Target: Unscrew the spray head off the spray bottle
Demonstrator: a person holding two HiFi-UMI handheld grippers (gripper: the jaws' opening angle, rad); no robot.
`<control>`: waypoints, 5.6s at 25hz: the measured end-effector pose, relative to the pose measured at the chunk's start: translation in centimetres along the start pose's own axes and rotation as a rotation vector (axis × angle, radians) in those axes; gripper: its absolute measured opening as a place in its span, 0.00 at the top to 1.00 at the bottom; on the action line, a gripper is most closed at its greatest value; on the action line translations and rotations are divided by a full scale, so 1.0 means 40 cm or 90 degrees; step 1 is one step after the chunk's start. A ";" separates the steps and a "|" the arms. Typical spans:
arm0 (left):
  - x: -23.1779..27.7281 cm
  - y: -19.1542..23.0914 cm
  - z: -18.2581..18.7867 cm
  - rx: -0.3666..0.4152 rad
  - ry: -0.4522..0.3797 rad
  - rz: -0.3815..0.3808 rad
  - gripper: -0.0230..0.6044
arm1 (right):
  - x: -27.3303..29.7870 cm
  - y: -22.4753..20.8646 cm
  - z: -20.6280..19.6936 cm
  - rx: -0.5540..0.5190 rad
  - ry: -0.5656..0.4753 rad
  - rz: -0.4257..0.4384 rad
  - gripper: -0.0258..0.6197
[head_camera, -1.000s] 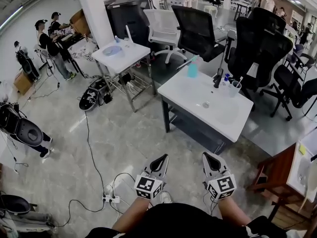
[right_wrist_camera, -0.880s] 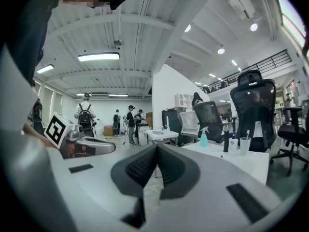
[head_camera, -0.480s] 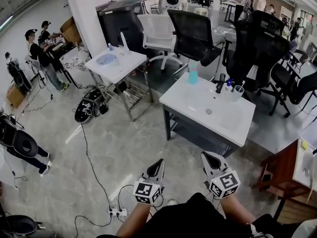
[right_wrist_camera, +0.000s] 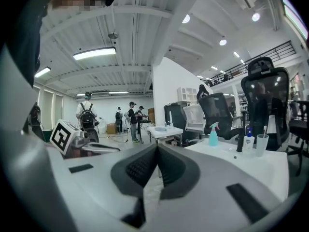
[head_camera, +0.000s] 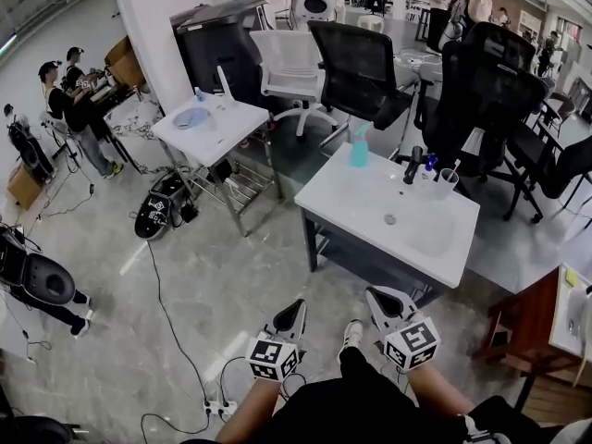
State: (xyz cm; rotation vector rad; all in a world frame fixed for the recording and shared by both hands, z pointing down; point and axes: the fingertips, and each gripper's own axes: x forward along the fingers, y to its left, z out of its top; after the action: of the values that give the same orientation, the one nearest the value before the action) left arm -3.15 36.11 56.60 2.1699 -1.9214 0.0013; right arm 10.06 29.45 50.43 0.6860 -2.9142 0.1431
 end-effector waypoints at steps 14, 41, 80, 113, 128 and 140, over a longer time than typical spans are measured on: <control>0.359 0.132 0.102 0.045 0.016 0.003 0.95 | 0.222 -0.334 0.070 0.012 -0.020 -0.025 0.95; 0.987 0.185 0.178 0.085 0.064 -0.182 0.95 | 0.410 -0.781 0.050 0.037 0.007 -0.178 0.95; 1.413 0.380 0.155 0.142 0.119 -0.300 0.95 | 0.651 -0.930 -0.006 0.123 0.036 -0.363 0.95; 1.698 0.387 0.004 0.234 0.132 -0.284 0.25 | 0.681 -0.999 -0.089 0.150 0.078 -0.325 0.95; 1.750 0.391 -0.048 0.223 0.150 -0.272 0.31 | 0.676 -1.001 -0.119 0.185 0.091 -0.336 0.95; 1.701 0.360 0.031 0.238 0.140 -0.300 0.32 | 0.645 -1.022 -0.091 0.159 0.065 -0.347 0.95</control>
State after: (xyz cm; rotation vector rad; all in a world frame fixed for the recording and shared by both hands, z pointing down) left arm -8.30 -32.16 68.88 2.6799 -1.3385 0.5276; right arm 6.04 -17.76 60.59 1.4315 -2.5227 0.4622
